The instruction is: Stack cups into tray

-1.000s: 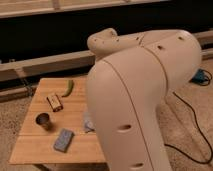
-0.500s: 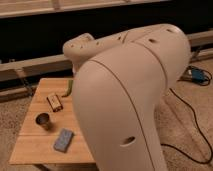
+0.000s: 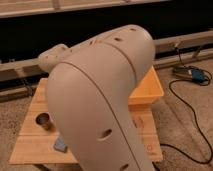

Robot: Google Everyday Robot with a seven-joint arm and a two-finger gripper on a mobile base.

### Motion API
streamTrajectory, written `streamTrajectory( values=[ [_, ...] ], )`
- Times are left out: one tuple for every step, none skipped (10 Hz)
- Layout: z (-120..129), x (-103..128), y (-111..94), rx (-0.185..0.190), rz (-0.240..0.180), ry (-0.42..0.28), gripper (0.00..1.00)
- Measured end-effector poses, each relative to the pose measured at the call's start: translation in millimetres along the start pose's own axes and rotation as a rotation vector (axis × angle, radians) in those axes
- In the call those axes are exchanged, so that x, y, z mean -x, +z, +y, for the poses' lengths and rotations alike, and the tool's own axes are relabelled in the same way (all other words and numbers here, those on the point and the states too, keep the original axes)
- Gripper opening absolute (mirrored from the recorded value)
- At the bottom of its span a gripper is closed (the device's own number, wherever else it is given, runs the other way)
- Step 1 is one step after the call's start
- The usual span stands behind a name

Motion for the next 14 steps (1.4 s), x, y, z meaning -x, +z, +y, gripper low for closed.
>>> streamTrajectory(
  values=[
    [8, 13, 11, 0.014, 0.003, -0.011, 0.78],
    [14, 22, 25, 0.028, 0.012, -0.019, 0.78],
    [17, 28, 33, 0.038, 0.017, -0.02, 0.78],
    [18, 32, 41, 0.049, 0.026, -0.016, 0.78],
    [19, 36, 45, 0.055, 0.03, -0.014, 0.78],
    [20, 40, 50, 0.063, 0.034, -0.01, 0.78],
    [21, 42, 54, 0.07, 0.039, -0.006, 0.78],
    [21, 45, 57, 0.076, 0.039, -0.005, 0.78],
    [23, 50, 59, 0.084, 0.037, -0.006, 0.78],
    [24, 54, 62, 0.09, 0.035, -0.007, 0.78],
    [25, 57, 64, 0.095, 0.034, -0.007, 0.78],
    [25, 59, 67, 0.1, 0.034, -0.006, 0.78],
    [26, 61, 70, 0.105, 0.035, -0.007, 0.78],
    [28, 63, 74, 0.11, 0.038, -0.007, 0.78]
  ],
)
